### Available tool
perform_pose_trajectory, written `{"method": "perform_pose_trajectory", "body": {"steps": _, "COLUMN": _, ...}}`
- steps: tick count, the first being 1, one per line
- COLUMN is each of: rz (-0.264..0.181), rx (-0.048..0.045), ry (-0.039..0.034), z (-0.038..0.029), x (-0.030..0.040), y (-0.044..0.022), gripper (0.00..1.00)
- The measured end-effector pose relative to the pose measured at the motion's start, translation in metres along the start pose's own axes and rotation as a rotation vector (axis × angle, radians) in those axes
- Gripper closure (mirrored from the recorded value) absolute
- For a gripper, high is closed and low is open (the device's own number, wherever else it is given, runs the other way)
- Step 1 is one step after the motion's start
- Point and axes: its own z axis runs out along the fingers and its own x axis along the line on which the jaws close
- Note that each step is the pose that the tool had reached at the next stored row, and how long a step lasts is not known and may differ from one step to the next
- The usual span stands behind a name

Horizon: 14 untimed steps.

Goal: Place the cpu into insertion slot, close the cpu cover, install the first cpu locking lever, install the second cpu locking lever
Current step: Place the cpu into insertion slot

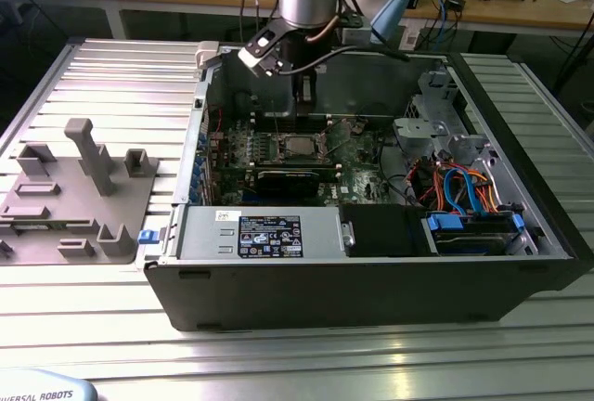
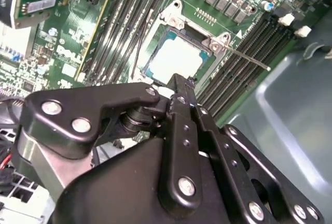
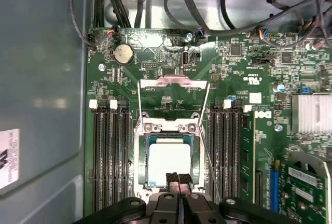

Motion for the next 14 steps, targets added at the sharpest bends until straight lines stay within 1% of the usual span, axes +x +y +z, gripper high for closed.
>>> {"method": "perform_pose_trajectory", "body": {"steps": 1, "rz": 0.0, "rx": 0.0, "ry": 0.0, "z": -0.0056, "x": -0.0002, "y": 0.0002, "gripper": 0.89}}
{"method": "perform_pose_trajectory", "body": {"steps": 3, "rz": 0.0, "rx": 0.0001, "ry": 0.0001, "z": -0.0106, "x": -0.0005, "y": 0.0004, "gripper": 0.89}}
{"method": "perform_pose_trajectory", "body": {"steps": 5, "rz": 0.0, "rx": 0.0, "ry": 0.0006, "z": -0.0175, "x": -0.0007, "y": 0.0006, "gripper": 0.89}}
{"method": "perform_pose_trajectory", "body": {"steps": 7, "rz": 0.0, "rx": 0.0, "ry": 0.0009, "z": -0.022, "x": -0.0009, "y": 0.0008, "gripper": 0.89}}
{"method": "perform_pose_trajectory", "body": {"steps": 9, "rz": 0.0, "rx": 0.0, "ry": 0.0009, "z": -0.0301, "x": -0.0013, "y": 0.0011, "gripper": 0.89}}
{"method": "perform_pose_trajectory", "body": {"steps": 10, "rz": 0.0, "rx": 0.0, "ry": 0.001, "z": -0.0311, "x": -0.0013, "y": 0.0011, "gripper": 0.89}}
{"method": "perform_pose_trajectory", "body": {"steps": 12, "rz": 0.0, "rx": -0.0001, "ry": 0.0023, "z": -0.0311, "x": -0.0013, "y": 0.0011, "gripper": 0.89}}
{"method": "perform_pose_trajectory", "body": {"steps": 14, "rz": 0.0, "rx": 0.0, "ry": 0.0022, "z": -0.0312, "x": -0.0013, "y": 0.0011, "gripper": 0.89}}
